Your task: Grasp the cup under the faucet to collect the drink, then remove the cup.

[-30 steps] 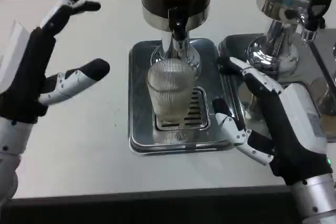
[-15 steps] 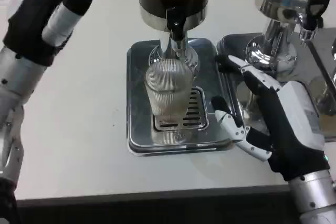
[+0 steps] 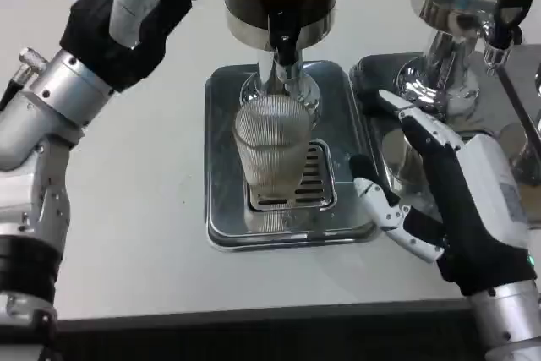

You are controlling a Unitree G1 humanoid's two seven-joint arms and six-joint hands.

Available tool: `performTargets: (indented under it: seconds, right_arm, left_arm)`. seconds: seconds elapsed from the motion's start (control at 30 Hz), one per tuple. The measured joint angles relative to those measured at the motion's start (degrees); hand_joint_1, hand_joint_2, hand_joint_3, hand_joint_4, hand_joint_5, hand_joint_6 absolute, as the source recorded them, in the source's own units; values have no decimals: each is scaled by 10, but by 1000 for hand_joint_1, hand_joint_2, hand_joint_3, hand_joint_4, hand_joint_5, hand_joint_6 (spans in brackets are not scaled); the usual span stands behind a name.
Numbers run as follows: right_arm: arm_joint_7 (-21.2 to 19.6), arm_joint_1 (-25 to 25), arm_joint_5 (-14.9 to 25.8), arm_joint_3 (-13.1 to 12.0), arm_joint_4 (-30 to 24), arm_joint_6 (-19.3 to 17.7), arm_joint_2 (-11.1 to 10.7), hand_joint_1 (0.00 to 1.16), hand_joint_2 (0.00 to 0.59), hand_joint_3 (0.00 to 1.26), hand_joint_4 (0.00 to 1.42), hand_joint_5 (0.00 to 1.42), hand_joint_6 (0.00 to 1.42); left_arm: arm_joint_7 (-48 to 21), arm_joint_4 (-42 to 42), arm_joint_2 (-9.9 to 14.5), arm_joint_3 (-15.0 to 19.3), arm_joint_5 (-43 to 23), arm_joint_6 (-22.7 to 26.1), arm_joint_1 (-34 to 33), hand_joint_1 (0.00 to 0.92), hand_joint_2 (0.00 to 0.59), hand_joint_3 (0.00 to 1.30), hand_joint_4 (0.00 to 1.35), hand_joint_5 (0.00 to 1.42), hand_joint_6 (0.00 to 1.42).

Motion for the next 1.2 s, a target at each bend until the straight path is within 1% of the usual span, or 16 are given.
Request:
performTargets:
  seconds: [0.13,0.2,0.33,0.47,0.67,0.83,0.93,1.03,1.2]
  right_arm:
    - [-3,6,-1,0,-5,0,0,454,434,241,281,235,231]
    - [-5,8,-2,0,-9,0,1,454,434,241,281,235,231]
    - [-6,10,-3,0,-11,0,1,454,434,241,281,235,231]
    - [-6,10,-5,0,-11,0,1,454,434,241,281,235,231]
    - [-6,9,-8,0,-11,0,2,454,434,241,281,235,231]
    - [-6,9,-8,0,-11,0,3,454,434,241,281,235,231]
    - [-7,9,-8,0,-11,0,3,454,434,245,283,235,230]
    - [-7,8,-8,0,-9,0,3,454,434,251,284,235,230]
    - [-7,1,-3,2,-2,-1,3,454,434,257,285,235,231]
  left_arm:
    - [-22,32,-10,3,2,10,-14,0,36,209,122,188,132]
    - [-39,57,-12,6,3,23,-25,0,36,194,110,175,88]
    - [-71,98,-14,14,7,46,-43,0,41,165,100,165,75]
    - [-86,125,-15,20,21,55,-55,0,42,155,99,174,76]
    - [-94,140,-15,23,28,59,-59,0,42,154,99,178,83]
    - [-99,147,-13,20,50,59,-59,0,43,153,90,170,87]
    - [-104,154,-8,20,69,58,-59,0,44,153,77,162,79]
    - [-109,162,-5,20,74,56,-59,0,52,145,64,142,75]
    - [-113,167,6,20,94,36,-59,0,53,144,53,131,60]
